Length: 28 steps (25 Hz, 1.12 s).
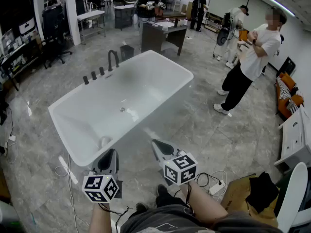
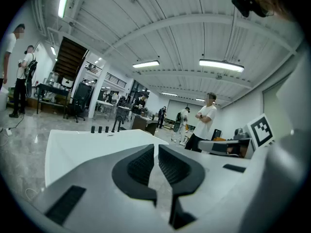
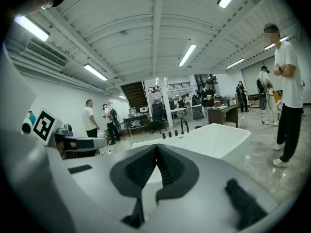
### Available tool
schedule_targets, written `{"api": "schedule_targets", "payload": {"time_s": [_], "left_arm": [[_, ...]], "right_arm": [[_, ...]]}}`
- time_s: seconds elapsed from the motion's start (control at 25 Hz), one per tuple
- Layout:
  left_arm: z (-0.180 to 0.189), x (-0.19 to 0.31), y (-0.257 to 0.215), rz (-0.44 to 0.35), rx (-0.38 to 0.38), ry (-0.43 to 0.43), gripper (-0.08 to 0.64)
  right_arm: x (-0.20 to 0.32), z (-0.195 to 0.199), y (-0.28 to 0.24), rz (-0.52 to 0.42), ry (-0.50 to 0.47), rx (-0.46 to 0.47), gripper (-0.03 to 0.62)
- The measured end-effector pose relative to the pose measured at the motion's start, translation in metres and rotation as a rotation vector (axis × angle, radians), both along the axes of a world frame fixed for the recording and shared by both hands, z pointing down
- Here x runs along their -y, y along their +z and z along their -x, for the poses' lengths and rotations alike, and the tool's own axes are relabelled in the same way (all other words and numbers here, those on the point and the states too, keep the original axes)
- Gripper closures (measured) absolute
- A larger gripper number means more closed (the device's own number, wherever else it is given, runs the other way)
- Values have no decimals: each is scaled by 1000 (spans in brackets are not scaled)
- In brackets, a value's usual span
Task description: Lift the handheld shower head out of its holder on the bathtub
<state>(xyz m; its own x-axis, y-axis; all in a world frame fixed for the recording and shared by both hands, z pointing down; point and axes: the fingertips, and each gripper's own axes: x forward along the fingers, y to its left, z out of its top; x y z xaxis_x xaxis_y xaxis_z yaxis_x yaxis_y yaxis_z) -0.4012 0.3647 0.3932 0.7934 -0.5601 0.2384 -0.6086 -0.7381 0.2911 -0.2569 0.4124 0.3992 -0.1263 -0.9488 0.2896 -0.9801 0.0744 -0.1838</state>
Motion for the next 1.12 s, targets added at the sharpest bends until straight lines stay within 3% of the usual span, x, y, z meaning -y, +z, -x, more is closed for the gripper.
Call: {"api": "schedule_targets", "payload": {"time_s": [0.6, 0.88, 1.12], "left_arm": [[31, -5, -2, 5, -42, 15, 521], [32, 6, 10, 33, -46, -3, 520], [13, 46, 21, 42, -17, -33, 520]], "right_arm": [[-3, 39, -3, -8, -24, 1, 568], [2, 17, 18, 25, 28, 31, 567], [53, -6, 32, 28, 3, 60, 567]]}}
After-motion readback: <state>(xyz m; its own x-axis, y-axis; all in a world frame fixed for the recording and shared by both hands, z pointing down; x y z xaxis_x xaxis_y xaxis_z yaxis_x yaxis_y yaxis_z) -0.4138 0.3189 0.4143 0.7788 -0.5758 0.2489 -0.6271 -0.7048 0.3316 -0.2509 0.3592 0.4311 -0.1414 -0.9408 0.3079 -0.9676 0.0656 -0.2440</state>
